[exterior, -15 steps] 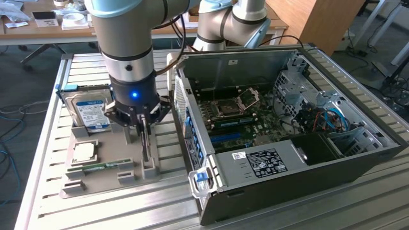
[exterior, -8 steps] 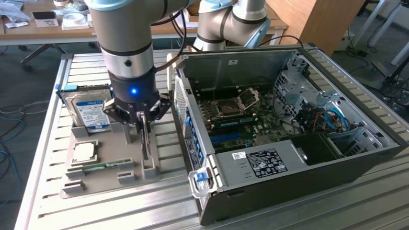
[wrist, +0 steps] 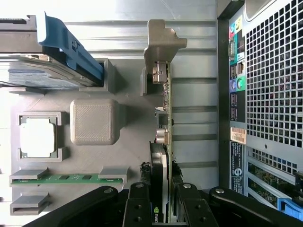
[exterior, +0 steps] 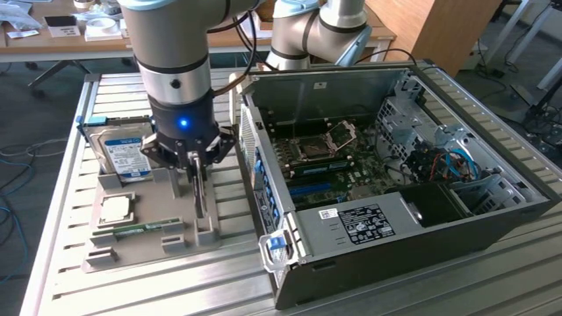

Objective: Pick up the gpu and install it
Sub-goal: 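Pick up the gpu and move the gpu toward the slot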

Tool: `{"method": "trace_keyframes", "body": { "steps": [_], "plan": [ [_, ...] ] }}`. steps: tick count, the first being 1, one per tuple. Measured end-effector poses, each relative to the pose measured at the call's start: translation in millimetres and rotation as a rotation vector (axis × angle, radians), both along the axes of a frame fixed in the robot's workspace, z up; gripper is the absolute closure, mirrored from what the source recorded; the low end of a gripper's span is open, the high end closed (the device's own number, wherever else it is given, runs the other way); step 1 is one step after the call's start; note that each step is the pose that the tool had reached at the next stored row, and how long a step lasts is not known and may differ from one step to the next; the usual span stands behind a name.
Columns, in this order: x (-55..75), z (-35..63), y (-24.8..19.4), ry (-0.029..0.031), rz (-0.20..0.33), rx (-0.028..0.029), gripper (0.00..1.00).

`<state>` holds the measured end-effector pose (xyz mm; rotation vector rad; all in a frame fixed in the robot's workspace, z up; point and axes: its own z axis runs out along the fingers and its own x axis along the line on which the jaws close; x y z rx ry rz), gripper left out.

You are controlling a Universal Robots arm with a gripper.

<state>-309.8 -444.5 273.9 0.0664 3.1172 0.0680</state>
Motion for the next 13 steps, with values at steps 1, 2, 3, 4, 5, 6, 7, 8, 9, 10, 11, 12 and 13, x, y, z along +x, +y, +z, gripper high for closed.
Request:
{"method": "trace_keyframes", "body": {
  "steps": [1,2,3,4,5,6,7,8,9,10,11,12,13],
  "plan": [
    [0.0,0.9,0.0,-0.0002,0.0,0.0001,0.73],
    [0.0,2.1,0.0,-0.0002,0.0,0.0001,0.73],
    [0.0,3.3,0.0,-0.0002,0.0,0.0001,0.73],
    [0.0,4.3,0.0,-0.0004,0.0,0.0002,0.73],
    [0.0,5.6,0.0,-0.0003,0.0,0.0002,0.73],
    [0.0,6.9,0.0,-0.0003,0.0,0.0002,0.73],
    [0.0,8.1,0.0,-0.0003,0.0,0.0002,0.73],
    [0.0,9.2,0.0,-0.0003,0.0,0.0001,0.73],
    [0.0,10.2,0.0,-0.0003,0.0,0.0002,0.73],
    [0.0,11.5,0.0,-0.0002,0.0,0.0001,0.73],
    [0.0,12.4,0.1,-0.0003,0.0,0.0002,0.73],
    [0.0,13.4,0.1,-0.0002,0.0,0.0001,0.73],
    [0.1,14.3,0.1,-0.0002,0.0,-0.0001,0.73]
  ]
}}
